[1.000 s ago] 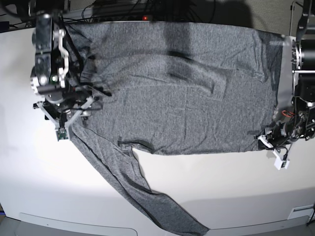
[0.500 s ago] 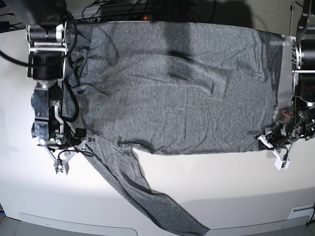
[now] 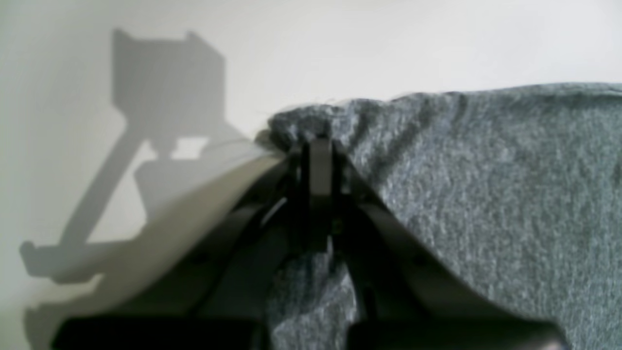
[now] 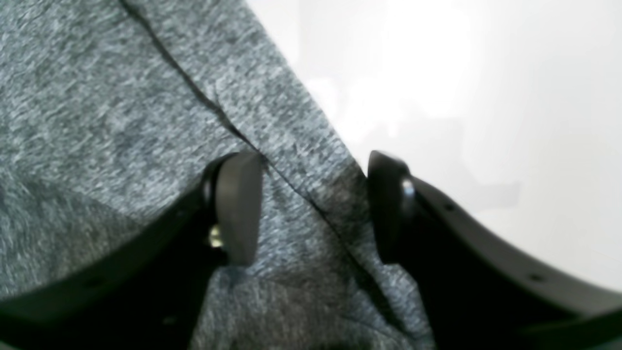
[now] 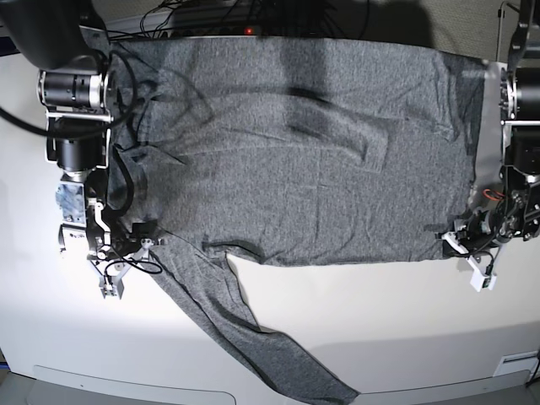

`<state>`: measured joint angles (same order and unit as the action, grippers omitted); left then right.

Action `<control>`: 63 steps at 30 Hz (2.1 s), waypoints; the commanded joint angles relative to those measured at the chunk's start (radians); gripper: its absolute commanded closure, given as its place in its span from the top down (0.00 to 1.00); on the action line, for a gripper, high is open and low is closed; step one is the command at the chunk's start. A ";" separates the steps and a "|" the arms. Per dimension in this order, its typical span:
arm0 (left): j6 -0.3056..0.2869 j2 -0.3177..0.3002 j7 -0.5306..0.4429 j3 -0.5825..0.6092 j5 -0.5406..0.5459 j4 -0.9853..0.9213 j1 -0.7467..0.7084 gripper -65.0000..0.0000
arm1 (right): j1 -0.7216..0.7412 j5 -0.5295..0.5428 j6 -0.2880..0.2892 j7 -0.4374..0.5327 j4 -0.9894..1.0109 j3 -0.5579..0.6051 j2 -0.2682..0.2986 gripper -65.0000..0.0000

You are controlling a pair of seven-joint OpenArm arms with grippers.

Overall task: Fold the T-shirt properly
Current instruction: 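Grasp the shirt's side edge near the sleeve with the right gripper, then lift the side edge with both grippers and fold it over toward the collar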

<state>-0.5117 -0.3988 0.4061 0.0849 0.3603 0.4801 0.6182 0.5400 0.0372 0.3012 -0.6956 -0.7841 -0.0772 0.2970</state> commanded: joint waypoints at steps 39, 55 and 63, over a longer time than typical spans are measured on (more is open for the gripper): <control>-0.042 -0.119 0.206 -0.005 0.270 0.463 -0.149 0.00 | -0.225 0.098 0.144 -0.085 -0.553 -0.002 0.052 0.00; 0.004 -0.203 0.369 -0.190 0.326 1.049 -0.491 0.00 | -0.558 0.132 0.156 -0.145 -0.996 -0.206 0.050 0.00; 0.004 -0.203 0.432 -0.304 0.366 1.225 -0.650 0.00 | -0.687 0.210 0.193 -0.178 -1.141 -0.290 0.049 0.00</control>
<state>-0.5049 -0.5819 0.8547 -0.2077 0.7151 1.6901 -0.0494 -0.1596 0.2405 0.4961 -0.8925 -1.9049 -0.3599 0.3317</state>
